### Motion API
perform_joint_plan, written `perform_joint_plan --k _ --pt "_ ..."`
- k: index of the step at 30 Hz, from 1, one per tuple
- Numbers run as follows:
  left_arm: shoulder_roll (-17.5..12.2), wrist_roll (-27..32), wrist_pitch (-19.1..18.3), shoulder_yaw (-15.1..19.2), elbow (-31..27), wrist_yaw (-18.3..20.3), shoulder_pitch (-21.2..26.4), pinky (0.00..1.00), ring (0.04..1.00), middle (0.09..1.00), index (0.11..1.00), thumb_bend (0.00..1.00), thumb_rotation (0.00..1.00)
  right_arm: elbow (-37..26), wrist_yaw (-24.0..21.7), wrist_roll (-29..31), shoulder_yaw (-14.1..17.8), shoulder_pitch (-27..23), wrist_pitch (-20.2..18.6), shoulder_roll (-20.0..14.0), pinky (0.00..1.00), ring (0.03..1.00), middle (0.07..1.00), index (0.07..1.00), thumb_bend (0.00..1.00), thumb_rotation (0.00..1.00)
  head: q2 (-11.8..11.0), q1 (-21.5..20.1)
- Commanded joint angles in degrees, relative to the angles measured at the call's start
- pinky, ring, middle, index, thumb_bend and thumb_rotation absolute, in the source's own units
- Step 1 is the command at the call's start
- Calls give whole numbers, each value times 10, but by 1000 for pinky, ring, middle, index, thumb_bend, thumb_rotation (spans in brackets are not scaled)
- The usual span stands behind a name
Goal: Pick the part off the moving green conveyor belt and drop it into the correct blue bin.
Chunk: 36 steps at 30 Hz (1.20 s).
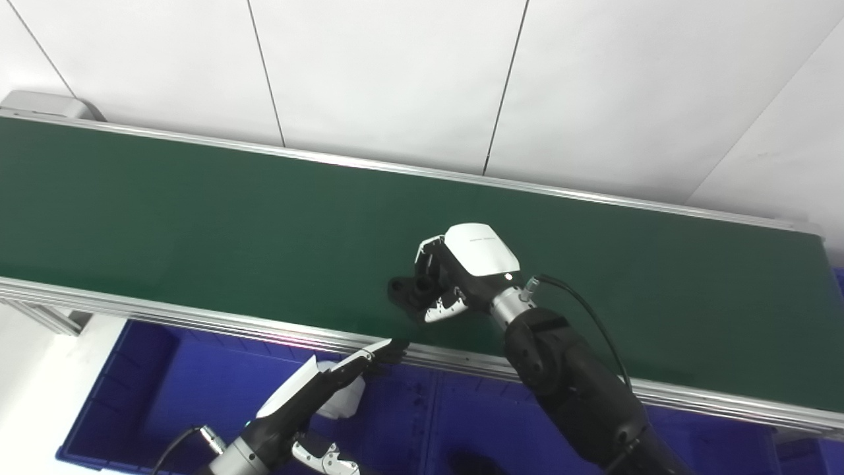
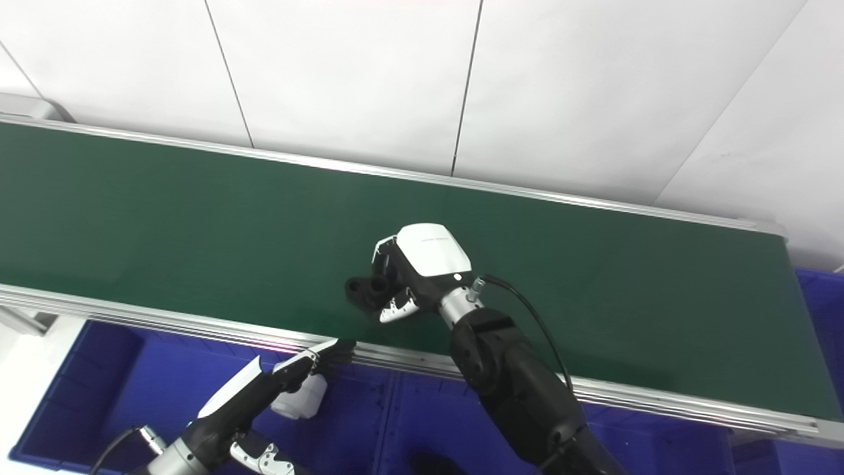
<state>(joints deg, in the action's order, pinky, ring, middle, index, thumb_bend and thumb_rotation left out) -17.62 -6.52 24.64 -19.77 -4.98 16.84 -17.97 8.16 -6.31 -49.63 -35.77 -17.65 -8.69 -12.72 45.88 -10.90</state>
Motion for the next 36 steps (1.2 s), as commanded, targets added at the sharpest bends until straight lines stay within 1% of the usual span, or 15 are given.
perform_joint_plan --k 1,3,6,9,12,13,16,20,23,26,29,31,32,33,36 --pt "-1 7 10 5 -13 1 2 843 892 918 922 829 440 -7 -9 -7 -5 0 19 -1 238 312 476 490 528 0 0 1" --pt "0 5 12 7 -12 0 2 847 892 917 921 830 447 -12 -7 -10 -5 1 20 -3 217 287 474 490 528 0 1 1" --pt "0 3 11 8 -12 1 2 849 894 916 922 827 452 -14 9 -12 -2 5 30 -5 197 264 472 489 529 0 2 1" --pt "1 2 13 9 -13 1 1 839 889 916 923 827 458 -37 11 -13 7 14 24 -5 211 278 473 490 529 0 4 0" --pt "2 2 13 9 -14 1 -1 840 887 914 921 828 456 -84 4 -14 22 29 11 -8 256 322 476 490 529 0 6 0" --pt "2 4 13 9 -14 1 -1 840 887 913 921 828 455 -111 -3 -14 32 37 2 -8 262 329 477 490 529 0 7 -1" --pt "3 6 14 10 -17 2 -3 827 880 912 921 825 454 -168 -6 -14 58 60 -4 -6 225 292 474 490 529 0 9 -2" --pt "4 6 12 15 -22 -1 -8 807 872 909 916 829 457 -256 -4 -16 101 104 0 -4 186 250 471 489 529 0 14 -3" --pt "4 14 13 19 -25 0 -11 804 875 910 915 828 461 -319 -13 -13 131 141 -3 -2 208 284 476 489 528 0 20 -2" --pt "5 24 15 24 -25 -1 -14 763 852 908 919 831 457 -365 -22 -14 153 179 0 -5 227 302 477 489 527 0 27 -1" --pt "6 30 15 27 -27 1 -16 757 848 910 923 828 456 -393 -23 -9 169 219 10 -4 230 308 477 489 527 0 31 0" --pt "7 35 16 30 -27 0 -17 753 844 907 922 828 450 -406 -26 -5 174 246 15 -4 206 275 474 489 528 0 34 1" --pt "7 42 14 31 -28 1 -18 753 844 907 922 829 449 -411 -27 -2 176 260 17 -3 204 273 473 489 528 0 40 2" --pt "7 46 12 32 -29 2 -19 754 845 909 923 827 443 -414 -28 0 177 269 19 -2 210 277 474 488 528 0 40 2" --pt "7 50 8 36 -36 1 -22 771 856 913 926 820 455 -413 -21 2 174 325 34 -12 208 271 474 488 528 0 54 3"
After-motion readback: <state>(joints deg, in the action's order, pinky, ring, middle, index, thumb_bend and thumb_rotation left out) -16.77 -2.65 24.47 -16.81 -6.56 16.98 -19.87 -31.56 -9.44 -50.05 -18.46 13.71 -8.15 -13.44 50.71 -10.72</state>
